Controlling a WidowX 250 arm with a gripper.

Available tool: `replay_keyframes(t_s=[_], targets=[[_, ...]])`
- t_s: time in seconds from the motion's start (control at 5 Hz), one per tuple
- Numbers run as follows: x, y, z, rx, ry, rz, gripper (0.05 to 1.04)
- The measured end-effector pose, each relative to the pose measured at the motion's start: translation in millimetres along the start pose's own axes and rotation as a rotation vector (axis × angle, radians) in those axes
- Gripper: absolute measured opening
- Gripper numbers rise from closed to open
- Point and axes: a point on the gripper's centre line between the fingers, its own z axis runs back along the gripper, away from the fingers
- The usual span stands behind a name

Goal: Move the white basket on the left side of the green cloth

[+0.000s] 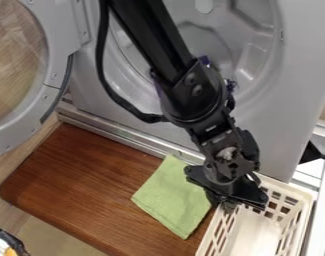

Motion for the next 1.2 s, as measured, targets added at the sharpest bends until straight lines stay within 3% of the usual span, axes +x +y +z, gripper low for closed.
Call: replay_keyframes(t_s=[0.4,0.8,1.0,1.2], targets=[[3,3,11,0.044,-0.013,-0.049,0.096],[12,23,65,0.161,-0.121,-0.022,0.084],[14,38,90,0.235,-0.147,0.033,0.084],[2,70,102,0.328,-0.152,0.209,0.084]])
